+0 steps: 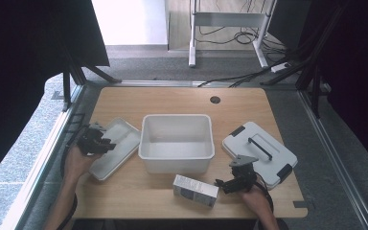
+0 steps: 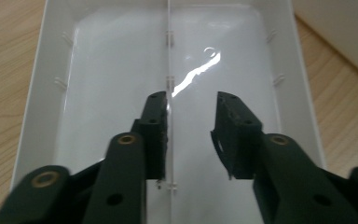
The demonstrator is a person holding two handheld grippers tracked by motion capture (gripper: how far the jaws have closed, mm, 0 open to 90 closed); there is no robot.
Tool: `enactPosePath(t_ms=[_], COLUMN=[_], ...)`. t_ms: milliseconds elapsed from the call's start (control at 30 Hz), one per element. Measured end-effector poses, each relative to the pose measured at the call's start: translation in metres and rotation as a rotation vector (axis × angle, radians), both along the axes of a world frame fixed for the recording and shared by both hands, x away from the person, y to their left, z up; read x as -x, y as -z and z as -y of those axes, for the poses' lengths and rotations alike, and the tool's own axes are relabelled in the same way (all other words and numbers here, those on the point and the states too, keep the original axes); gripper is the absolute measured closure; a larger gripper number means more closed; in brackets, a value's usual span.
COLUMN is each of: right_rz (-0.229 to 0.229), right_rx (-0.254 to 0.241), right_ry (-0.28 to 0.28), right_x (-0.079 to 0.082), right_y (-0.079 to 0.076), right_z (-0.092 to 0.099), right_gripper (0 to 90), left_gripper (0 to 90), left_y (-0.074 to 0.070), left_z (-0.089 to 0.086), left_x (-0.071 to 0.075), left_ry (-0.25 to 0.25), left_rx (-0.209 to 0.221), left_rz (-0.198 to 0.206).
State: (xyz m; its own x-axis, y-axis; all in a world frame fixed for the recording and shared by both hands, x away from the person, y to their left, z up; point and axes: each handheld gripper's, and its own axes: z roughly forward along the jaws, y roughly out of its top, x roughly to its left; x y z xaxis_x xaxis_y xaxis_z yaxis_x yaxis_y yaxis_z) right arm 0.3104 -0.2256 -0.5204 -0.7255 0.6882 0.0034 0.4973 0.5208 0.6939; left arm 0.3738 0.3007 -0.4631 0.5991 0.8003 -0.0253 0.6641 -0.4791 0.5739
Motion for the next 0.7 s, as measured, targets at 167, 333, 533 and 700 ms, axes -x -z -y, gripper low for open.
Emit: enactPosePath(t_ms=[167, 333, 533, 700], right_rz=[0.000, 0.001, 0.001, 0.001], right_rx=[0.000, 0.000, 0.000, 0.000], right_ry=[0.000, 0.001, 0.001, 0.000], right_x=[0.000, 0.000, 0.000, 0.000], right_y=[0.000, 0.000, 0.000, 0.000], right_z=[0.000, 0.000, 0.000, 0.000], right_gripper=[0.0, 0.0, 0.0, 0.0], left_gripper=[43.6, 25.5, 9.6, 0.0], left_y=[-0.007, -0.014, -0.016, -0.013], left_z=[0.007, 0.017, 0.034, 0.052], left_x=[0.011, 0.022, 0.037, 0.050], left_ry=[0.027, 0.054, 0.100, 0.150], left_rx=[0.034, 0.081, 0.100, 0.097], left_rz=[0.027, 0.045, 0.075, 0.088])
